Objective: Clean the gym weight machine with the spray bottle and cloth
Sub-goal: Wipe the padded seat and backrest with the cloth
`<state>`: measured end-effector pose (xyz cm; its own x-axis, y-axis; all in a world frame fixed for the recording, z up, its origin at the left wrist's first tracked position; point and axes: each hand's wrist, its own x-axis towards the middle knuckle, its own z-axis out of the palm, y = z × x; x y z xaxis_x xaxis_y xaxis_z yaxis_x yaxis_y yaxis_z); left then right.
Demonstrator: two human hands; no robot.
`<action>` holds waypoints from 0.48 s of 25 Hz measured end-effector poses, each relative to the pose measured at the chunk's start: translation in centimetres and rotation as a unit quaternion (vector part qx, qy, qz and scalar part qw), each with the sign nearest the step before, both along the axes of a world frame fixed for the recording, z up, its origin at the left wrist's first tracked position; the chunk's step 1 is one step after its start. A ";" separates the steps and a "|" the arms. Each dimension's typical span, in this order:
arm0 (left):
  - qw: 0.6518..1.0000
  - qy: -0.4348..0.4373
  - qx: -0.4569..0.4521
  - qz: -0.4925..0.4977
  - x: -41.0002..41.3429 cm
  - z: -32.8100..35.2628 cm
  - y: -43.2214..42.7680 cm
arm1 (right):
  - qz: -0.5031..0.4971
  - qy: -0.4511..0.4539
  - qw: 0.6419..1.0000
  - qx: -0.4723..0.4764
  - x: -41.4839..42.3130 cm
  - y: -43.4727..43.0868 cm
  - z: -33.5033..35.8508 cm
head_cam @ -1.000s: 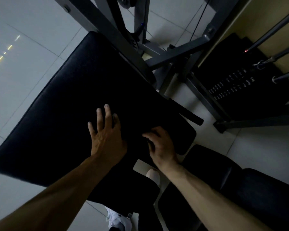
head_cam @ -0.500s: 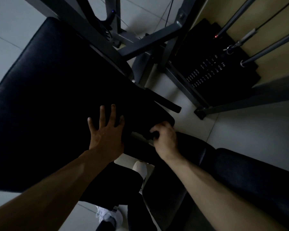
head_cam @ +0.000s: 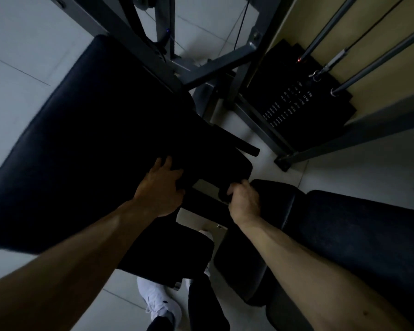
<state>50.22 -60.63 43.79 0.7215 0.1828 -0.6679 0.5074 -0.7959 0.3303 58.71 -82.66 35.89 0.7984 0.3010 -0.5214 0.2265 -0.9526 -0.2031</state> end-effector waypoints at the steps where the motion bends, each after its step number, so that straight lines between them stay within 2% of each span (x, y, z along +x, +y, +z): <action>1: 0.998 -0.006 -0.048 0.040 -1.6 0.9 0.2 | -0.035 0.049 0.998 0.028 -1.1 0.3 1.1; 3: 0.984 -0.022 -0.123 0.124 -4.4 3.2 0.5 | -0.148 0.113 0.976 0.114 -2.8 0.9 3.8; 5: 0.961 -0.052 -0.189 0.197 -6.9 7.2 1.3 | -0.243 0.115 0.942 0.202 -3.8 2.1 8.3; 7: 0.915 -0.072 -0.259 0.302 -8.0 12.7 1.9 | -0.319 0.146 0.895 0.274 -4.4 3.9 15.2; 9: 0.835 -0.043 -0.327 0.441 -8.6 18.6 1.8 | -0.354 0.174 0.850 0.349 -5.5 6.2 23.0; 12: 0.680 0.000 -0.476 0.558 -9.3 27.6 1.4 | -0.283 0.147 0.840 0.438 -8.5 9.8 34.2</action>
<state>40.89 -59.21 71.35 0.4883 0.1005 -0.8669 0.6205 0.6585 0.4259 50.22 -72.87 70.13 0.8179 0.2878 -0.4982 -0.3959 -0.3468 -0.8503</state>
